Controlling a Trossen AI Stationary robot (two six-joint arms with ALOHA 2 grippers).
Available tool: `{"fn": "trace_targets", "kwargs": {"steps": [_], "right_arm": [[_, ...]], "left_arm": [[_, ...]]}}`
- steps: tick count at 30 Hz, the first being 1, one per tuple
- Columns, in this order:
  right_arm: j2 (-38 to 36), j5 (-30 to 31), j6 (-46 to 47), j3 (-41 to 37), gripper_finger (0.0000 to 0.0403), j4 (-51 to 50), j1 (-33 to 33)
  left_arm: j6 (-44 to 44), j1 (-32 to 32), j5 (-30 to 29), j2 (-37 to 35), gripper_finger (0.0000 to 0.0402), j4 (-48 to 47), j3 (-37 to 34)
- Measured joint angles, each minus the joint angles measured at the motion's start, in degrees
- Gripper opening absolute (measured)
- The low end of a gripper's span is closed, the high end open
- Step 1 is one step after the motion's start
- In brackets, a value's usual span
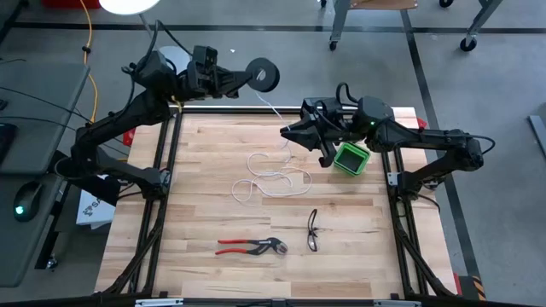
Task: Coil cords
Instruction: Coil the wire into the spool
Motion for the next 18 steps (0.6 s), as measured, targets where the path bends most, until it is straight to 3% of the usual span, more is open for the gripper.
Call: {"fn": "trace_targets", "kwargs": {"steps": [11, 18], "right_arm": [[-3.03, -2.23, -1.53, 0.00, 0.0001, -0.91, -0.04], [-4.46, -1.48, -2.54, -0.02, 0.0000, -4.30, -0.58]], "left_arm": [[3.53, 1.94, 0.15, -4.89, 0.0000, -15.12, -0.01], [3.38, 2.73, 0.69, -6.09, 0.0000, -17.81, -0.02]]}}
